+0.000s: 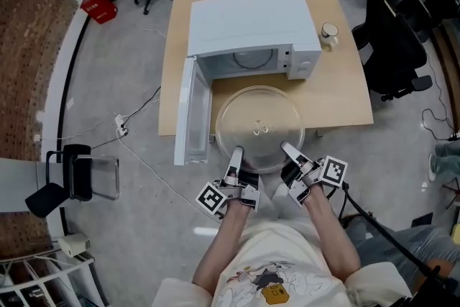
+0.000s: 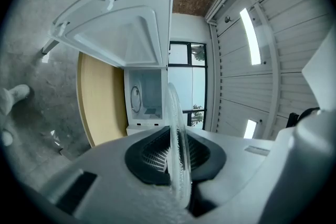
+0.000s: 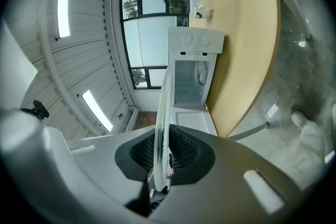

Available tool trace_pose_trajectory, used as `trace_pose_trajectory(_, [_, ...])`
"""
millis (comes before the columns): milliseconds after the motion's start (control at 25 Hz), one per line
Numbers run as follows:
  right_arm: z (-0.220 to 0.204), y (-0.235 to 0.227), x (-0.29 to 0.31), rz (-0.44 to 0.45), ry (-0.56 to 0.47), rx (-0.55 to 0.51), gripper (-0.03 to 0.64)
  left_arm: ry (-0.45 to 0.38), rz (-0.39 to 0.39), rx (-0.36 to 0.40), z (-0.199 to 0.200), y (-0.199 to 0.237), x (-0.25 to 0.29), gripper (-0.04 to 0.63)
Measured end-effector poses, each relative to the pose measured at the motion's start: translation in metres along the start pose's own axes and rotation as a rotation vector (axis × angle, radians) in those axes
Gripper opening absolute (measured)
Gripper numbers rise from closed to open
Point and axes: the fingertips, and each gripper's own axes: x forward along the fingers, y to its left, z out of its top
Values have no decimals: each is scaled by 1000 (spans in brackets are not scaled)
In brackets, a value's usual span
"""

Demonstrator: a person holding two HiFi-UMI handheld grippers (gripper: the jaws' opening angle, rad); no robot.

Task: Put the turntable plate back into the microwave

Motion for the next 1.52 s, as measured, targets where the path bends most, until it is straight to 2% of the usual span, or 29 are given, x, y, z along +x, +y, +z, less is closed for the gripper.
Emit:
trace_pose_trajectory(480, [65, -24, 78, -17, -114, 4, 35, 103, 26, -17, 50, 24, 104, 32])
trace_pose_trajectory(680, [83, -28, 99, -14, -121, 17, 37, 105, 55, -27, 60, 32, 129, 32])
trace_pose_trajectory(1120, [107, -75, 122, -6, -99, 39, 38, 33, 85, 16, 78, 75, 154, 32])
trace_pose_trajectory(1280, [114, -89, 147, -17, -89, 21, 37, -41, 109, 14, 98, 94, 166, 31])
trace_pose_trajectory(1520, [124, -113, 172, -23, -146, 80, 40, -129, 111, 39, 121, 106, 192, 32])
